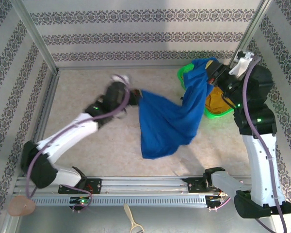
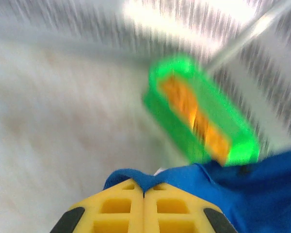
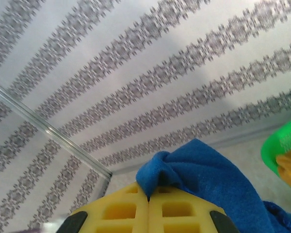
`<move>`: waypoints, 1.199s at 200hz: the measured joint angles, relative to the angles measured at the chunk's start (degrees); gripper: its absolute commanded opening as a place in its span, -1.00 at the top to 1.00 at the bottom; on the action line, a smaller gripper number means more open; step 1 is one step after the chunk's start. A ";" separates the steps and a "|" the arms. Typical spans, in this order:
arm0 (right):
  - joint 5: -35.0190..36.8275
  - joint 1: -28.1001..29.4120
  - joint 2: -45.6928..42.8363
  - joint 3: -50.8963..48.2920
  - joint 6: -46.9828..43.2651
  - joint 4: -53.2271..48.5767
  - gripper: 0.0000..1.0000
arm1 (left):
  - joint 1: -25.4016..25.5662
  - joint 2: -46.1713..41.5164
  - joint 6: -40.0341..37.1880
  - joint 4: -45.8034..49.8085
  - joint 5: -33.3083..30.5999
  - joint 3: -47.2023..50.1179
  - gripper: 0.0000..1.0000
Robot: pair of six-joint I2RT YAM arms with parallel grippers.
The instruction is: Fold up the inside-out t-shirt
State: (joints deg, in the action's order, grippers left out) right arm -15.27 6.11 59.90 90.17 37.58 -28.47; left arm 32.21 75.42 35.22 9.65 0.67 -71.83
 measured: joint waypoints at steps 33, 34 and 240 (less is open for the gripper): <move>-1.73 -0.02 3.06 11.04 0.24 -0.02 1.00 | -10.58 -8.50 -5.35 7.04 1.33 -13.68 1.00; -1.75 -0.02 3.10 11.26 0.24 -0.02 1.00 | -10.73 -8.63 -5.44 7.19 1.38 -13.92 1.00; -3.69 5.20 22.62 10.64 -1.22 7.69 1.00 | -25.22 -6.75 -9.46 13.90 4.90 5.66 1.00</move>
State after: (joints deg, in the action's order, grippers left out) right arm -18.96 11.31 82.52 100.82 36.36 -20.78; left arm 6.98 68.66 25.76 23.55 5.56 -66.17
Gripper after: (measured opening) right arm 0.064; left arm 0.052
